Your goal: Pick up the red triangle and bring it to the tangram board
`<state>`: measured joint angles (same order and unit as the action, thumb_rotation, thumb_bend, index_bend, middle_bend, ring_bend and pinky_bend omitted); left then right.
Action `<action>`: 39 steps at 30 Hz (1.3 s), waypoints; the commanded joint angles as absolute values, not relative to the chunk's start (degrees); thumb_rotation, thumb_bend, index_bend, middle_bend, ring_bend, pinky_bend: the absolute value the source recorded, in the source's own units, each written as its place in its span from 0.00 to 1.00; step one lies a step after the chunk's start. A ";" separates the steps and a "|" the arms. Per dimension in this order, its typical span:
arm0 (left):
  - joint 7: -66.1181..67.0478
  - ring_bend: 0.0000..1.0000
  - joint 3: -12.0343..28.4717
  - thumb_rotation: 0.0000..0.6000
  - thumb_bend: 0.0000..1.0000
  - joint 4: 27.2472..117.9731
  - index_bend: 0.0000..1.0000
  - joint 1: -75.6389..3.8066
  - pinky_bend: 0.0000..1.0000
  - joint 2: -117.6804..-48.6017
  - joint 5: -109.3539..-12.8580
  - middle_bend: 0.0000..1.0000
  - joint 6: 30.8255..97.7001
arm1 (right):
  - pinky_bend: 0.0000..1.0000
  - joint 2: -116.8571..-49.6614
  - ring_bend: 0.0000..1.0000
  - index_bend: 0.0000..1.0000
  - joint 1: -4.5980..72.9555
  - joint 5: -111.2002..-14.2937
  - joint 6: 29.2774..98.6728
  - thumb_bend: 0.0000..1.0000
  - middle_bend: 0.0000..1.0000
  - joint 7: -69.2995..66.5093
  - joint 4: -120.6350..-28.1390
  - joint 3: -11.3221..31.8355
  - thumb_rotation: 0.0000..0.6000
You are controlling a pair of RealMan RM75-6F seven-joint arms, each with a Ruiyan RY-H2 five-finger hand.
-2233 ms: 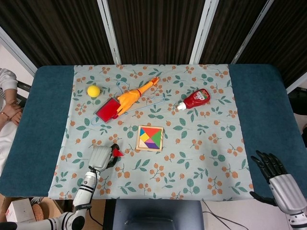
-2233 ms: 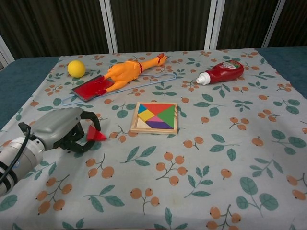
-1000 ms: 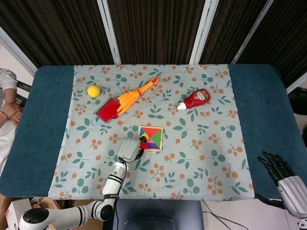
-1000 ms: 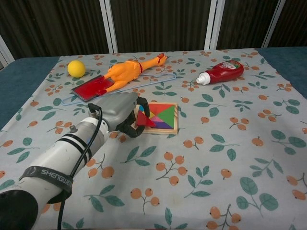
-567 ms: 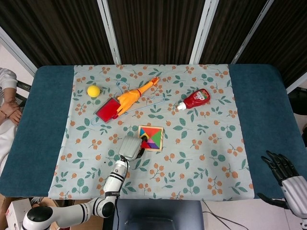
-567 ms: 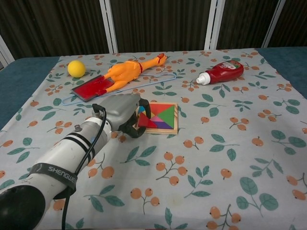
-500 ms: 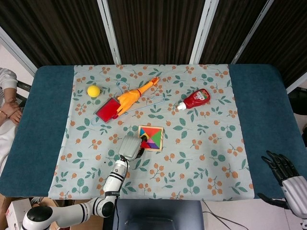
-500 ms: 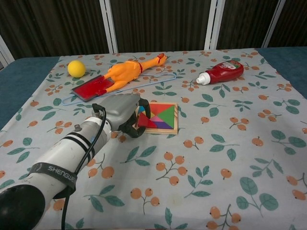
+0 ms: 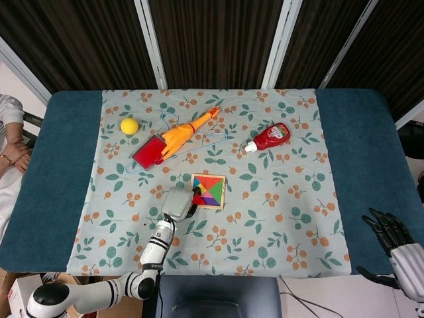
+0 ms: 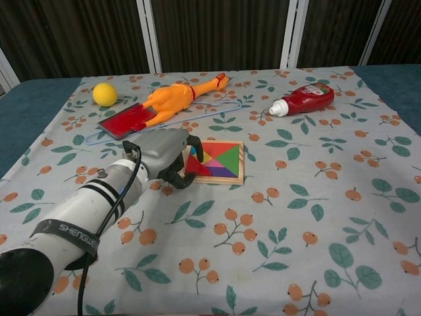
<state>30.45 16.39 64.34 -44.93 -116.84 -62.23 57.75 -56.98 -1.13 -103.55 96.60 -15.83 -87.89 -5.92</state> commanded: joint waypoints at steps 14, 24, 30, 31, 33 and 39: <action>30.01 1.00 13.72 1.00 0.41 73.80 0.35 -43.05 1.00 -112.42 -66.27 1.00 62.63 | 0.00 -57.04 0.00 0.00 -1.18 -103.50 96.58 0.20 0.00 -15.66 -87.64 -5.75 1.00; 20.19 0.31 -7.55 1.00 0.40 95.94 0.21 -24.81 0.38 -83.63 -89.24 0.37 85.04 | 0.00 -58.07 0.00 0.00 -1.28 -103.98 95.47 0.20 0.00 -11.11 -88.90 -5.91 1.00; 4.75 0.12 -11.19 1.00 0.41 78.96 0.14 -11.13 0.26 -80.74 -90.92 0.16 101.46 | 0.00 -59.98 0.00 0.00 -0.87 -104.94 93.20 0.20 0.00 -4.60 -90.62 -6.11 1.00; 2.16 0.10 -11.05 1.00 0.41 76.28 0.13 -9.93 0.24 -81.32 -90.67 0.15 102.35 | 0.00 -60.31 0.00 0.00 -0.78 -104.92 92.76 0.20 0.00 -3.67 -90.84 -6.09 1.00; -0.89 0.09 -11.01 1.00 0.40 74.29 0.12 -9.27 0.22 -81.19 -90.13 0.13 100.76 | 0.00 -60.95 0.00 0.00 -0.47 -104.63 91.69 0.20 0.00 -1.74 -91.53 -5.88 1.00; -1.03 0.07 -10.66 1.00 0.40 74.25 0.10 -9.02 0.19 -79.55 -92.67 0.11 99.24 | 0.00 -61.65 0.00 0.00 0.25 -102.53 89.87 0.20 0.00 -0.14 -93.14 -4.88 1.00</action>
<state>-2.55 -9.90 74.50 -10.61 -80.89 -91.17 99.53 -61.41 0.04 -102.97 90.19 -0.43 -92.82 -5.20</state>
